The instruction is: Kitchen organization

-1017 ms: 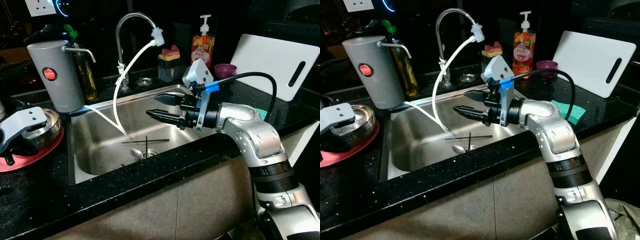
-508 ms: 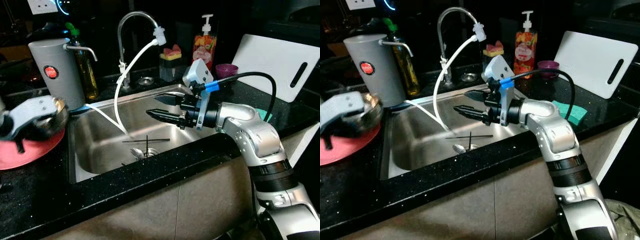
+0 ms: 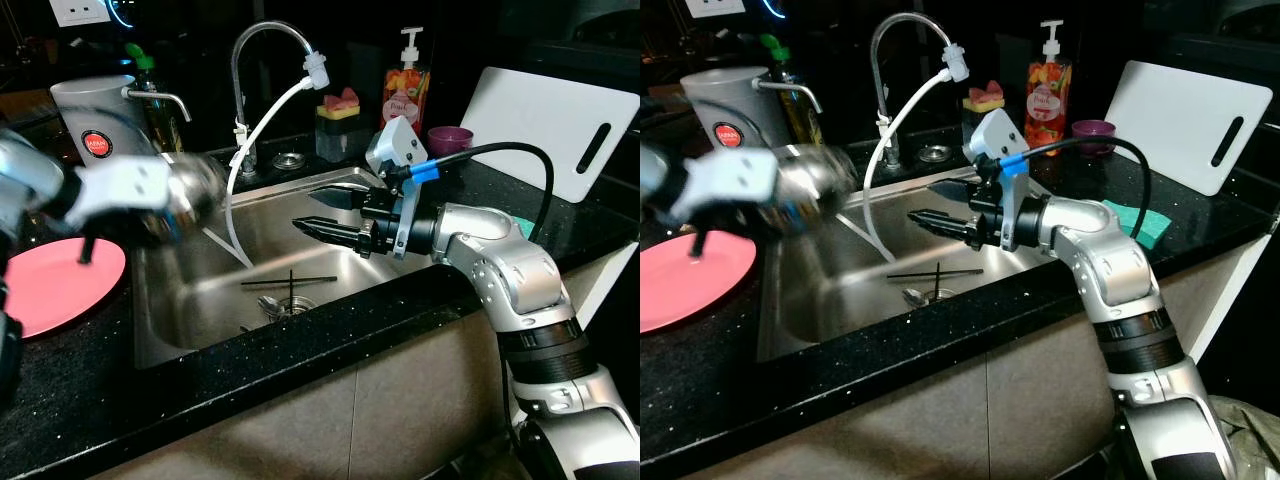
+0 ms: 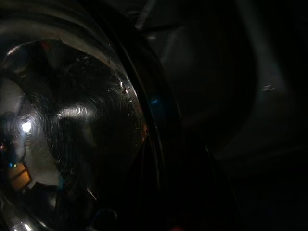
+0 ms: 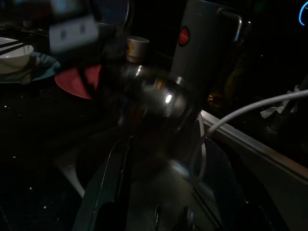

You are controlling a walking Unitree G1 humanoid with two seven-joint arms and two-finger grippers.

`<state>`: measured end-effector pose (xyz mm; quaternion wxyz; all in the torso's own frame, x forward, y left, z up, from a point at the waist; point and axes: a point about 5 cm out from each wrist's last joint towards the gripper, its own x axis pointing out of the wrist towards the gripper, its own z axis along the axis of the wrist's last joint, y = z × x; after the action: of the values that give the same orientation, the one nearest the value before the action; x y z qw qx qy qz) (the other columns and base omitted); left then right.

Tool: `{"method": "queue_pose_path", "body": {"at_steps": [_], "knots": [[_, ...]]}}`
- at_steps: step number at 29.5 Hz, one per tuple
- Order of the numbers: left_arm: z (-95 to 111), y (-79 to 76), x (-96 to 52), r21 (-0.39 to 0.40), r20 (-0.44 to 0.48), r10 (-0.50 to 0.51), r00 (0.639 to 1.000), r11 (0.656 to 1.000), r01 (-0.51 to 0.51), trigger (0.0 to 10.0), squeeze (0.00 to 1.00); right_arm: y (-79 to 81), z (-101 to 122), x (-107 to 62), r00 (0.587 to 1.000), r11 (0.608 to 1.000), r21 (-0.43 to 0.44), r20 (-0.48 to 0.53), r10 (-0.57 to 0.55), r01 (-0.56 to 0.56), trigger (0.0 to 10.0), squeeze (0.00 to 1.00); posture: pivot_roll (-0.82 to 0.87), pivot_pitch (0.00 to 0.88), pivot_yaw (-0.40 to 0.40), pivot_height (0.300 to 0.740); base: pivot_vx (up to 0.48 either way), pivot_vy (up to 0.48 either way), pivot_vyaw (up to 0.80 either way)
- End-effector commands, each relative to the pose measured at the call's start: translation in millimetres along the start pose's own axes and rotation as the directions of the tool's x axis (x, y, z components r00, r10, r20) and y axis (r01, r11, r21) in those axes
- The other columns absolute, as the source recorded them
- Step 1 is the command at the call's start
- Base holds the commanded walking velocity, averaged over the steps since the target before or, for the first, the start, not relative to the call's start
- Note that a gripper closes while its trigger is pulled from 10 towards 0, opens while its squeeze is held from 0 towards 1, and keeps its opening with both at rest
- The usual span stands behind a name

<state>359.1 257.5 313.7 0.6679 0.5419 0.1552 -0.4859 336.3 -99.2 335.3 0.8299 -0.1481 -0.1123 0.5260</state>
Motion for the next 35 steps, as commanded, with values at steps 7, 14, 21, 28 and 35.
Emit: {"method": "queue_pose_path", "body": {"at_steps": [7, 14, 21, 28, 35], "knots": [[-13, -20.6, 56.3, 0.257, -0.117, 0.174, 0.978, 0.956, -0.139, 10.0, 0.00, 1.4, 4, -2.4, 1.000, 1.000, 0.000, 0.020, -0.014, 0.014, 10.0, 0.00, 0.06, 0.107, 0.038, 0.740, 0.000, 0.000, 0.00], [13, -25.9, 88.7, 0.531, 0.054, 0.320, 0.946, 0.793, -0.299, 10.0, 0.00, -0.3, 4, -4.3, 0.999, 0.999, 0.006, 0.029, -0.032, 0.032, 10.0, 0.00, 0.05, 0.105, 0.035, 0.740, 0.000, 0.000, 0.00], [22, -35.7, 105.1, 0.516, 0.117, 0.262, 0.958, 0.808, -0.284, 10.0, 0.00, 0.8, 4, -3.3, 0.999, 1.000, 0.009, 0.031, -0.029, 0.029, 10.0, 0.00, 0.05, 0.104, 0.031, 0.740, 0.000, 0.000, 0.00], [34, -34.9, 124.8, 0.626, 0.077, 0.209, 0.975, 0.751, -0.210, 10.0, 0.00, 1.7, 5, -2.4, 0.999, 1.000, 0.007, 0.033, -0.030, 0.030, 10.0, 0.00, 0.03, 0.101, 0.040, 0.740, 0.000, 0.000, 0.00], [36, -31.0, 131.1, 0.776, -0.043, 0.178, 0.983, 0.626, -0.080, 10.0, 1.00, 1.6, 6, -6.2, 0.998, 0.999, 0.003, 0.034, -0.053, 0.053, 10.0, 0.00, 0.02, 0.094, 0.069, 0.740, 0.000, 0.000, 0.00]]}}
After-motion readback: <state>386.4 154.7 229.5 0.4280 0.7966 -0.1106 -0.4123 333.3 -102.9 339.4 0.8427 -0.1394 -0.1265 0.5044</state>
